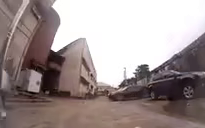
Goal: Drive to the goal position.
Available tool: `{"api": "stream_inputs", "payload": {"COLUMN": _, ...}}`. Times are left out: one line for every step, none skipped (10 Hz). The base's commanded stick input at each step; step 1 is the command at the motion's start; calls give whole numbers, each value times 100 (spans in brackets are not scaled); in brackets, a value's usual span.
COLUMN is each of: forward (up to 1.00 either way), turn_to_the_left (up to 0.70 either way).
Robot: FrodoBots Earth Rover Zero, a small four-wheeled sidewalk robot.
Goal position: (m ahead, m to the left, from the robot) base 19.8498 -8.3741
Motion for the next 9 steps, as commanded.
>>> {"api": "stream_inputs", "payload": {"forward": 84, "turn_to_the_left": 3}}
{"api": "stream_inputs", "payload": {"forward": 84, "turn_to_the_left": 3}}
{"api": "stream_inputs", "payload": {"forward": 84, "turn_to_the_left": 3}}
{"api": "stream_inputs", "payload": {"forward": 84, "turn_to_the_left": 3}}
{"api": "stream_inputs", "payload": {"forward": 84, "turn_to_the_left": 3}}
{"api": "stream_inputs", "payload": {"forward": 84, "turn_to_the_left": 3}}
{"api": "stream_inputs", "payload": {"forward": 84, "turn_to_the_left": 3}}
{"api": "stream_inputs", "payload": {"forward": 84, "turn_to_the_left": 7}}
{"api": "stream_inputs", "payload": {"forward": 84, "turn_to_the_left": 19}}
